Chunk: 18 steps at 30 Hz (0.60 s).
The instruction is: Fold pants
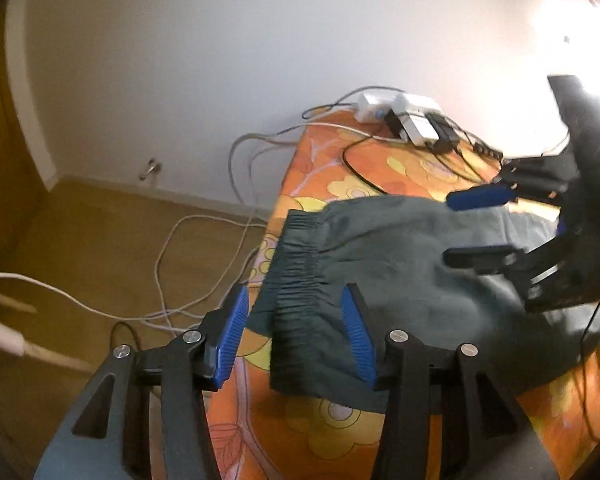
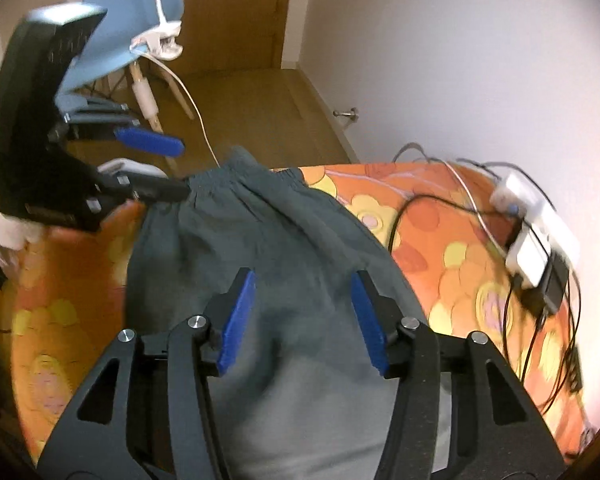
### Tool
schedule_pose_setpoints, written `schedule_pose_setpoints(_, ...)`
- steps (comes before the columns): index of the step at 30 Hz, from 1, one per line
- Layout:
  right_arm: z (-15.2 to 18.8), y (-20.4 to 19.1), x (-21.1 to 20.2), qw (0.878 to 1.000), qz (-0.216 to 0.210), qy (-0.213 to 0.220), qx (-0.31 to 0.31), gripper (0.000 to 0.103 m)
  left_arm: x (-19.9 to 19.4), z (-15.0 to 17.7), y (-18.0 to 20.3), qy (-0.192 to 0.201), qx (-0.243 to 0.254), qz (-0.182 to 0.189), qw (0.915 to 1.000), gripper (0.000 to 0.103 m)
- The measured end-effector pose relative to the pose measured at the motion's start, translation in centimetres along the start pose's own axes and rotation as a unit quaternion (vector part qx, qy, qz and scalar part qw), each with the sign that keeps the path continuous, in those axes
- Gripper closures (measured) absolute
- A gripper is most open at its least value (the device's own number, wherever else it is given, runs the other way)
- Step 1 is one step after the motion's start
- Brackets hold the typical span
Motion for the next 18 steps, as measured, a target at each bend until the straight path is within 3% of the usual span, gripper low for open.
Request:
schedule_pose_setpoints(7,-1.6,1.0,3.7,1.000,0.000,-0.015,-0.010,0.048,0.3,2.8,-0.2,-0.029,0.015,0.000,0.9995,0.056)
schedule_pose_setpoints(15,-3.1,0.4,7.0,0.999,-0.038,-0.023,0.000,0.048,1.4,4.2,-0.8,-0.044,0.013,-0.008,0.9989,0.056)
schedule_pose_setpoints(17,-3.3,-0.1,7.3,0.998,-0.053,-0.022,0.002,0.068,1.5,4.2,-0.6,-0.042,0.018,-0.007,0.9989,0.066)
schedule_pose_setpoints(18,-3.4,-0.3,7.3,0.998,-0.059,-0.020,0.005,0.083,1.4,4.4,-0.5,-0.042,0.022,-0.005,0.9989,0.069)
Point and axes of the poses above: each gripper's, at about its wrist camera, not at the fingertips, and x roughly the way its jaws point, y to its right, z to its underside, the point moved 9 cm from there along x, roughly the way its jaws point, and after that the axes turned 11 degrees about -x, right-handed, at the moved point
